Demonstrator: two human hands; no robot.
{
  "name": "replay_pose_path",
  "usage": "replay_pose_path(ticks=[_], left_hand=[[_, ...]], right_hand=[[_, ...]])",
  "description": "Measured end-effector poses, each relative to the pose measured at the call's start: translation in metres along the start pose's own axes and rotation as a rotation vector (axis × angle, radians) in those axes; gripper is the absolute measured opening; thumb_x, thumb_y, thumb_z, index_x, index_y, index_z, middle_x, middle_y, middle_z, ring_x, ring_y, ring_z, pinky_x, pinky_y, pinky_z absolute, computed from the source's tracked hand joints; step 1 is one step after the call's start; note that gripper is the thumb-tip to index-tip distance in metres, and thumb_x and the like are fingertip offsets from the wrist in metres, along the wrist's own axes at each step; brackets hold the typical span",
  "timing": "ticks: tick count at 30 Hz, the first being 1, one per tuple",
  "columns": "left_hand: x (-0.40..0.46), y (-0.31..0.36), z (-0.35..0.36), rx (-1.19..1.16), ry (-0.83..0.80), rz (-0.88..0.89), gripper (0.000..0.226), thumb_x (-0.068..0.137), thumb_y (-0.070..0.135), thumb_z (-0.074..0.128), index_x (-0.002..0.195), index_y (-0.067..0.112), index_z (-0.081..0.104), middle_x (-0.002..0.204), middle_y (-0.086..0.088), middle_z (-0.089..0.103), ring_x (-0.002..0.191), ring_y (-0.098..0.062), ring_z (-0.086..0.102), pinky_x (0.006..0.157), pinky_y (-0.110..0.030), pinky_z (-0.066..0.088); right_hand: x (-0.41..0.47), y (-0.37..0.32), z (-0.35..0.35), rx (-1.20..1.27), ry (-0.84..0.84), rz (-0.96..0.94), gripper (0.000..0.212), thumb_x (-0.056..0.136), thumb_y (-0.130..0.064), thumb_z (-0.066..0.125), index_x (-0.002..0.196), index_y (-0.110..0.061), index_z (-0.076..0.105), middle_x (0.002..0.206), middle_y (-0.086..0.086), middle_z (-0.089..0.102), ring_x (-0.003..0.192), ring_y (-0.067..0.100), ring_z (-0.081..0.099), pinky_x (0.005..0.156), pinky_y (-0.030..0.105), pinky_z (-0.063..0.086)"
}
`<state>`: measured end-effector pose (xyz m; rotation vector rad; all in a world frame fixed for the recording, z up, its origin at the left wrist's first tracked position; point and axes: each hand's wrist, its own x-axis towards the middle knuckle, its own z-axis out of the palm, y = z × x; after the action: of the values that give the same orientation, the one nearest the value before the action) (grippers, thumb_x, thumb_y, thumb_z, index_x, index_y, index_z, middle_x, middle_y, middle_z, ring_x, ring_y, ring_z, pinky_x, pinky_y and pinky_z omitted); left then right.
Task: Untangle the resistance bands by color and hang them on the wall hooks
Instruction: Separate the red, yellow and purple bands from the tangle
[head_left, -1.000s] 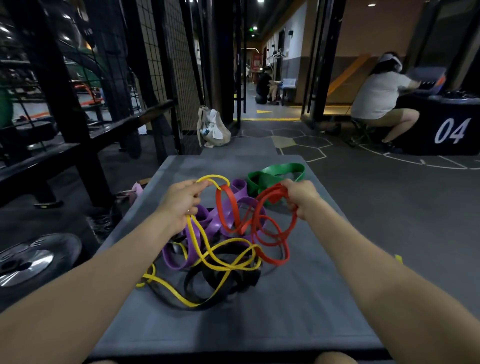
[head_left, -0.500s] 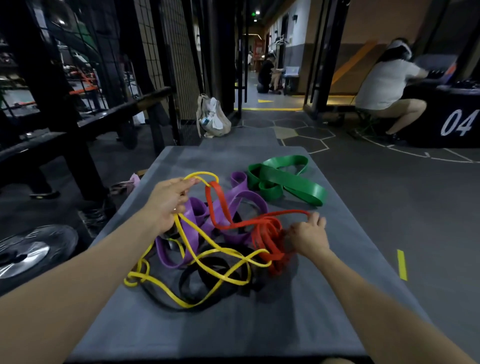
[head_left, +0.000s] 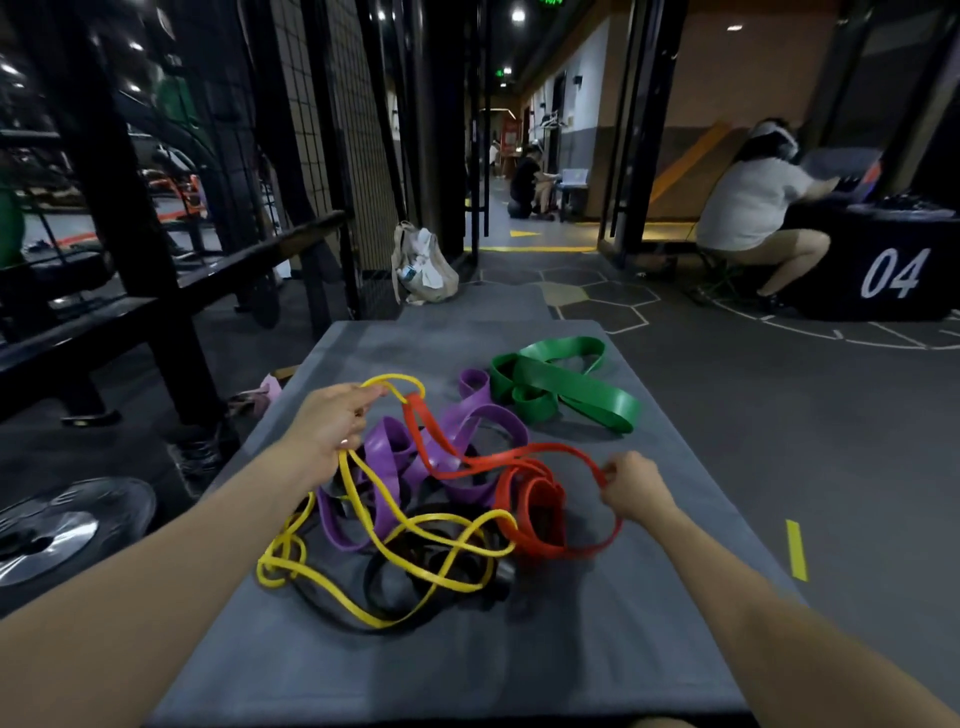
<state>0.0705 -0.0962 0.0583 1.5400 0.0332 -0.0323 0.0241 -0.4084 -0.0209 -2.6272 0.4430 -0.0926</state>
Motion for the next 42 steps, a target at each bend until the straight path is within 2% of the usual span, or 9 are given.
replay_pose_path(ticks=[7, 12, 16, 19, 25, 29, 34, 39, 42], left_hand=[[-0.011, 0.022, 0.013, -0.077, -0.111, -0.12, 0.045, 0.093, 0.045, 0.045, 0.086, 0.003, 0.06, 0.063, 0.001, 0.04, 0.036, -0.003, 0.033, 0.033, -0.015, 0.022], [-0.025, 0.04, 0.013, -0.078, -0.375, -0.201, 0.078, 0.077, 0.079, 0.03, 0.082, 0.007, 0.06, 0.061, 0.0, 0.049, 0.049, -0.012, 0.036, 0.044, -0.023, 0.027], [-0.031, 0.043, 0.009, -0.076, -0.226, -0.125, 0.03, 0.089, 0.034, 0.056, 0.067, 0.017, 0.068, 0.047, 0.008, 0.054, 0.036, -0.003, 0.043, 0.034, -0.014, 0.029], [-0.029, 0.042, -0.004, -0.137, -0.192, -0.062, 0.018, 0.091, 0.018, 0.053, 0.087, 0.009, 0.068, 0.048, 0.01, 0.052, 0.032, -0.001, 0.037, 0.029, -0.011, 0.025], [-0.03, 0.043, -0.03, -0.273, -0.188, 0.001, 0.019, 0.093, 0.02, 0.043, 0.076, 0.016, 0.051, 0.048, 0.01, 0.045, 0.032, -0.002, 0.027, 0.029, -0.011, 0.016], [-0.035, 0.048, -0.04, -0.298, -0.19, 0.05, 0.028, 0.094, 0.019, 0.04, 0.074, 0.012, 0.059, 0.044, 0.009, 0.041, 0.03, -0.003, 0.026, 0.028, -0.012, 0.016], [-0.04, 0.051, -0.054, -0.298, -0.18, 0.064, 0.031, 0.095, 0.022, 0.034, 0.064, 0.017, 0.038, 0.037, 0.006, 0.036, 0.028, -0.003, 0.025, 0.032, -0.013, 0.013], [-0.029, 0.041, -0.064, -0.228, -0.143, 0.053, 0.026, 0.093, 0.026, 0.038, 0.081, 0.013, 0.057, 0.05, 0.008, 0.04, 0.031, -0.004, 0.025, 0.032, -0.015, 0.011], [-0.01, 0.025, -0.068, 0.119, 0.051, 0.019, 0.028, 0.087, 0.039, 0.053, 0.079, 0.014, 0.063, 0.066, -0.002, 0.049, 0.04, -0.007, 0.04, 0.038, -0.017, 0.025]], right_hand=[[-0.02, -0.125, -0.083, 0.752, 0.135, -0.277, 0.027, 0.075, 0.007, 0.068, 0.103, 0.006, 0.067, 0.068, 0.0, 0.059, 0.064, 0.012, 0.053, 0.065, 0.027, 0.047], [-0.06, -0.186, -0.072, 0.631, -0.083, -0.647, 0.032, 0.071, 0.006, 0.074, 0.102, 0.0, 0.068, 0.086, 0.008, 0.068, 0.072, 0.01, 0.061, 0.079, 0.028, 0.053], [-0.063, -0.182, -0.063, 0.65, -0.293, -0.743, 0.024, 0.079, 0.008, 0.065, 0.101, 0.001, 0.068, 0.089, 0.008, 0.07, 0.073, 0.002, 0.064, 0.083, 0.021, 0.054], [-0.045, -0.155, -0.064, 0.776, -0.176, -0.597, 0.02, 0.083, 0.014, 0.055, 0.083, -0.001, 0.069, 0.073, -0.003, 0.069, 0.065, 0.0, 0.063, 0.067, 0.011, 0.05], [-0.021, -0.119, -0.016, 0.154, -0.16, -0.455, 0.033, 0.076, 0.013, 0.055, 0.109, 0.015, 0.059, 0.108, 0.027, 0.064, 0.1, 0.035, 0.061, 0.076, 0.027, 0.043], [-0.027, -0.137, 0.024, 0.045, -0.265, -0.51, 0.075, 0.079, -0.012, 0.069, 0.142, 0.001, 0.03, 0.139, 0.012, 0.044, 0.129, 0.023, 0.043, 0.107, 0.028, 0.032], [-0.021, -0.125, 0.055, -0.217, -0.305, -0.426, 0.081, 0.074, -0.02, 0.07, 0.141, -0.013, 0.026, 0.132, 0.009, 0.052, 0.123, 0.027, 0.049, 0.108, 0.038, 0.033], [-0.017, -0.118, 0.057, -0.057, -0.25, -0.536, 0.008, 0.084, -0.014, 0.061, 0.084, -0.006, 0.062, 0.089, 0.017, 0.063, 0.08, 0.021, 0.053, 0.07, 0.028, 0.038], [-0.003, -0.1, 0.035, 0.027, -0.142, -0.406, 0.017, 0.085, 0.002, 0.049, 0.085, -0.003, 0.065, 0.09, 0.018, 0.066, 0.082, 0.028, 0.061, 0.053, 0.021, 0.035]])
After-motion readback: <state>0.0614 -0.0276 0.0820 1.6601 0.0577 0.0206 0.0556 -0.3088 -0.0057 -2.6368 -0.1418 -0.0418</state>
